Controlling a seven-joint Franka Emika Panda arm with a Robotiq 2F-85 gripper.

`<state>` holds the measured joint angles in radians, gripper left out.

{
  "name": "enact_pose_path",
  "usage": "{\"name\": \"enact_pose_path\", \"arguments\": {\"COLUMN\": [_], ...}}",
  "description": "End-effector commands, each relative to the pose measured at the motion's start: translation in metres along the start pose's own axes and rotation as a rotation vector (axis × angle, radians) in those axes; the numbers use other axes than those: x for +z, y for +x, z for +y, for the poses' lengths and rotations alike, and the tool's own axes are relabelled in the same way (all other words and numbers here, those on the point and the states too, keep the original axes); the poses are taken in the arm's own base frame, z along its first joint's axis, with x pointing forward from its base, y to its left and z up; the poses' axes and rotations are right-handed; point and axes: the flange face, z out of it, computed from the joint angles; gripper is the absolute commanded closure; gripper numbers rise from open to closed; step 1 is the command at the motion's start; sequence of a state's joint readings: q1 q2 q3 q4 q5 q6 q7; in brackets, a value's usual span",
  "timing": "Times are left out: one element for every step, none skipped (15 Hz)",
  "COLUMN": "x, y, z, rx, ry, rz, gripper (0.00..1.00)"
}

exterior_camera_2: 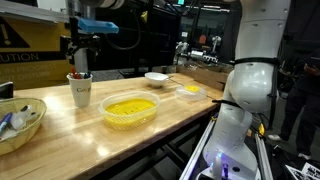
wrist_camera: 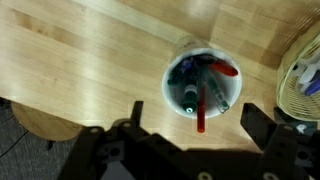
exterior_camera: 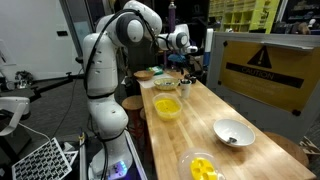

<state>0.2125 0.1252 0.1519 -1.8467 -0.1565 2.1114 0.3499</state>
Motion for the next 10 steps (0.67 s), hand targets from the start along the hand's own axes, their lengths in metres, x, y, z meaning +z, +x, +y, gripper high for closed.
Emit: {"name": "enact_pose_path", "arguments": {"x": [-0.0139,-0.0145,-0.0152,-0.0151,-0.0150,-0.0148,-0.0145,-0.0143,-0.0141,-0.0140], "y": [0.0006,0.0020,0.0029,0.0040,0.0051,0.0055,0.0059,0.0061,0.0062,0.0066], "z": [-0.0022,-0.0023,-0.0027,-0.0036,-0.0042,-0.0049,-0.0052,-0.0052,-0.0053,-0.0052], "rx": [-0.012,-0.013,-0.013,-0.014,-0.014,-0.015,-0.016,-0.017,-0.018,-0.018], "ry": [-0.027,-0.028,-0.029,-0.030,-0.030,-0.031,-0.033,-0.033,-0.033,-0.034], "rz": [0.004,0.003,0.001,0.000,-0.003,-0.007,-0.009,-0.013,-0.016,-0.020], "gripper": [0.00,0.00,0.00,0.00,0.00,0.00,0.00,0.00,0.00,0.00]}}
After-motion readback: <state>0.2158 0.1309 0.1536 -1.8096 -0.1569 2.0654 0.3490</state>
